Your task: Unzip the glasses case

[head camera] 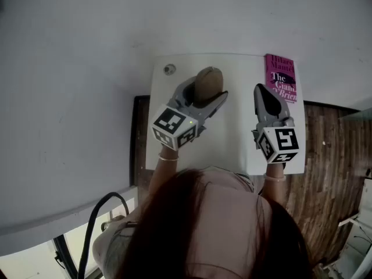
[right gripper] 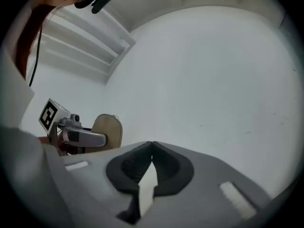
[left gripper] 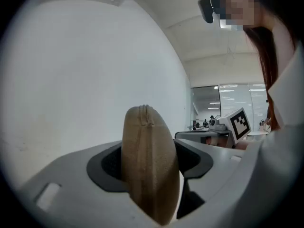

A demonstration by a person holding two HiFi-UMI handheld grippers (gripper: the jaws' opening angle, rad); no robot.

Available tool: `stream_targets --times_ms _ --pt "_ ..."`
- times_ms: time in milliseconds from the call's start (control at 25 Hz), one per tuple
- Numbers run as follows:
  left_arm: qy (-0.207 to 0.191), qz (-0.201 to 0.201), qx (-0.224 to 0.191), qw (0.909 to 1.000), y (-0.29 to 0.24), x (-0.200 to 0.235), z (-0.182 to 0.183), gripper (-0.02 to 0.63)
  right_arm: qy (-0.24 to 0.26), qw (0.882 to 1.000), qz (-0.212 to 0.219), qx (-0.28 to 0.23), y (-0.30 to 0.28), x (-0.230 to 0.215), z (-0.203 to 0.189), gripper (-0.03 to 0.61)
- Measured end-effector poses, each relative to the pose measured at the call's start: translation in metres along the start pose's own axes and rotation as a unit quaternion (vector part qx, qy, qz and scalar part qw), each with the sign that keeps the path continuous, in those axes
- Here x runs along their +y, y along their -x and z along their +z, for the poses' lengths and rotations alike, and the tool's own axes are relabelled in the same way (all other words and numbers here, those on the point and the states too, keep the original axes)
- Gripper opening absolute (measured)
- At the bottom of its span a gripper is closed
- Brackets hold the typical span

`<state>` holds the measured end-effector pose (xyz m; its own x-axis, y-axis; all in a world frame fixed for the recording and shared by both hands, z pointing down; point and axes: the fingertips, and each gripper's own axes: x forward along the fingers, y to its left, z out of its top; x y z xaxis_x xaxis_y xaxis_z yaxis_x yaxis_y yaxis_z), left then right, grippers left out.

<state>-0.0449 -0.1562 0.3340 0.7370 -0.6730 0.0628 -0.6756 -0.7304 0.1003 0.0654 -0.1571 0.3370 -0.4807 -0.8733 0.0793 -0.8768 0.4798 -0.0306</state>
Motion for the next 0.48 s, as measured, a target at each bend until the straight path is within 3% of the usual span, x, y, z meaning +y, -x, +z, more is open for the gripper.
stream_targets --times_ms 480 --pt "0.001 -0.011 0.012 0.9999 0.002 -0.0012 -0.0022 0.296 -0.016 1.0 -0.016 -0.001 0.0034 -0.0032 -0.0022 0.003"
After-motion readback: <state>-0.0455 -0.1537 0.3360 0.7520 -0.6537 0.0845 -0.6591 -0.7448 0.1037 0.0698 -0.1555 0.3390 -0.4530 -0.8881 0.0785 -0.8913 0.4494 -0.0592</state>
